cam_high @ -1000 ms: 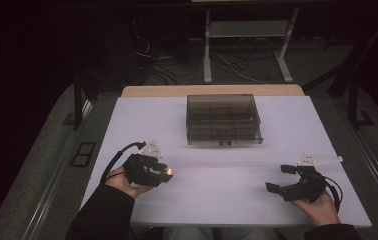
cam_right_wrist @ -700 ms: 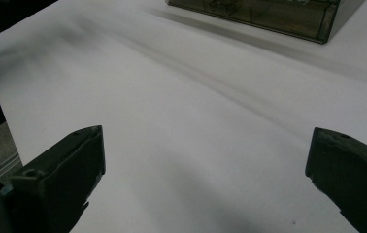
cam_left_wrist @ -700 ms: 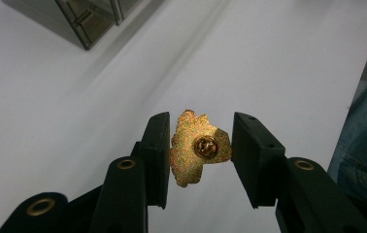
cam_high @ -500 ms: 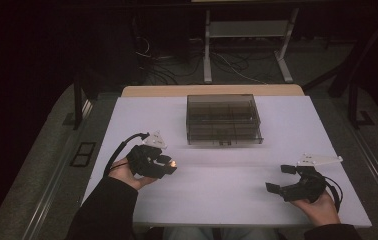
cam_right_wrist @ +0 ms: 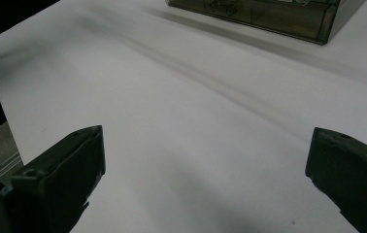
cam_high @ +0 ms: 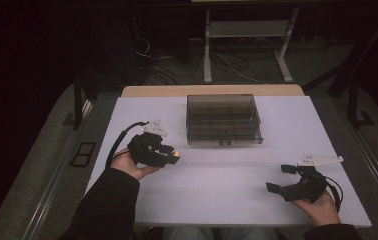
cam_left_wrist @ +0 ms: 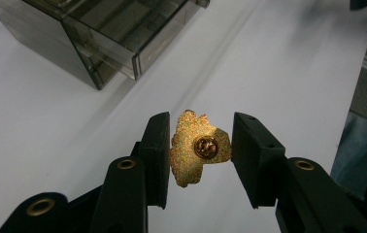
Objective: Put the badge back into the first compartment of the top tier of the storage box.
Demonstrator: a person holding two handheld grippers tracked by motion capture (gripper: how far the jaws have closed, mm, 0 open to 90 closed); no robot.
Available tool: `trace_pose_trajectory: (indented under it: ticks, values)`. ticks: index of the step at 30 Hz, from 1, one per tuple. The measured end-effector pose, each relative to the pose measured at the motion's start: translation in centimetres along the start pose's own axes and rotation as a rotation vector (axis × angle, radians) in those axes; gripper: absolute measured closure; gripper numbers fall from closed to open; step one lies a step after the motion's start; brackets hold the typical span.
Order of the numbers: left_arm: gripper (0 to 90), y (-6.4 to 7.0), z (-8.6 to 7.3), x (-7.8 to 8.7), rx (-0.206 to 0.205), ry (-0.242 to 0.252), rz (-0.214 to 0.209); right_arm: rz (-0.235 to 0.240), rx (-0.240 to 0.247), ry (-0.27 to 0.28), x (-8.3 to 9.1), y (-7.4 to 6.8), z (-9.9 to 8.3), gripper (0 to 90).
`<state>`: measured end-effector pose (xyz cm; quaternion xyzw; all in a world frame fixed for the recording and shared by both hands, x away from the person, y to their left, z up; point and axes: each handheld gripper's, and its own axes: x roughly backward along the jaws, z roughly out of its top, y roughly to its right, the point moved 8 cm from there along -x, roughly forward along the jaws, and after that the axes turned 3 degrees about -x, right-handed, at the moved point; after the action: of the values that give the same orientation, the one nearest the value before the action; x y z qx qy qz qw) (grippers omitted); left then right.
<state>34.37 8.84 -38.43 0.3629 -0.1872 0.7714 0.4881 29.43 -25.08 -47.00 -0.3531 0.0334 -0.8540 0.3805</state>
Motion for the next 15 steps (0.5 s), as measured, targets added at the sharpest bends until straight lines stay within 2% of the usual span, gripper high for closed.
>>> trace_pose_trajectory:
  ticks: [5, 15]
  values:
    - [58.5, -0.4, 0.9, -0.1, 0.005, 0.021, -0.009, 0.001, -0.006, -0.003, 0.0, 0.0, 0.0, 0.1]
    - [58.5, -1.3, 2.7, -0.3, 0.012, 0.039, 0.005, 0.002, -0.006, 0.0, 0.1, 0.0, 0.0, 0.1]
